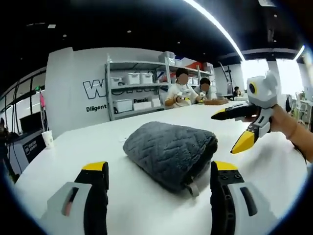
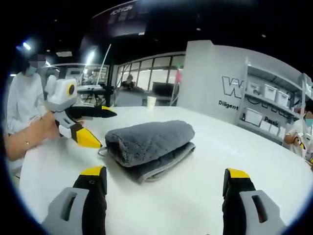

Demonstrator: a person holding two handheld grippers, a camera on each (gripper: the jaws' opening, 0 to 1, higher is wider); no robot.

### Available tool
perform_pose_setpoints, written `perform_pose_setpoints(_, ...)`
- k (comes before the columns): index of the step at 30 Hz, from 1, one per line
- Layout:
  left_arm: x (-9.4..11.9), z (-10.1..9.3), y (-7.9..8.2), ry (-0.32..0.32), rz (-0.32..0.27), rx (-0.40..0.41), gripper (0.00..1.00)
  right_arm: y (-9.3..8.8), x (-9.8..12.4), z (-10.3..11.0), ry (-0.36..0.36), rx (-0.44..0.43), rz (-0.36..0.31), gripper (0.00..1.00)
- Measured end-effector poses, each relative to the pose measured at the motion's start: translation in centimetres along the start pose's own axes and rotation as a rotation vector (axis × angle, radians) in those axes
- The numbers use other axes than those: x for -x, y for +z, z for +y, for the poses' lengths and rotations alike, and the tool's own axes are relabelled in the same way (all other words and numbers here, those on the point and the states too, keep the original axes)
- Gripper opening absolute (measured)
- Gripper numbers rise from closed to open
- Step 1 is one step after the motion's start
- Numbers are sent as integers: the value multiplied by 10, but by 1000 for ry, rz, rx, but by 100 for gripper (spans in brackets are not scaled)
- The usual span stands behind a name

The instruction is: Open the folded towel by lifting each exposed corner and separating the folded layers until the towel lies flat within the target outline without major curled edges

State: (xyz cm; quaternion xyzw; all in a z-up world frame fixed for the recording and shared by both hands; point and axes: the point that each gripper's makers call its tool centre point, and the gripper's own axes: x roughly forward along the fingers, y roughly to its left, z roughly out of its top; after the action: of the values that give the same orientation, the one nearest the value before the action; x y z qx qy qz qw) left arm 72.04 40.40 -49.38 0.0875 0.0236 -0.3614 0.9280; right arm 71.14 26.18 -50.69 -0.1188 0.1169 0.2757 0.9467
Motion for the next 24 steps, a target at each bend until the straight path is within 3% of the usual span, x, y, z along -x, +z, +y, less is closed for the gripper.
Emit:
perform_pose_setpoints(4, 0, -13, 10, 14, -45, -129, 69, 0, 1, 2, 3, 5, 0, 98)
perform_pose_setpoints(8, -9, -29, 0, 11, 22, -325, 58, 2, 1, 5, 17, -8, -12, 99)
perform_pose_setpoints(11, -16, -39, -6, -3, 39, -398, 57, 1, 0, 4, 13, 1, -6, 99)
perform_pose_setpoints(16, -21, -41, -2, -15, 25, -426, 40, 3, 1, 4, 13, -3, -12, 99)
perform_pose_setpoints(19, -21, -37, -1, -13, 15, -393, 40, 3, 1, 4, 13, -1, -13, 99)
perform_pose_setpoints(22, -21, -38, -3, -17, 16, -399, 29, 3, 1, 5, 15, 2, -10, 99)
perform_pose_setpoints(24, -23, -38, -1, -24, 12, -411, 27, 2, 1, 5, 16, 3, -9, 98)
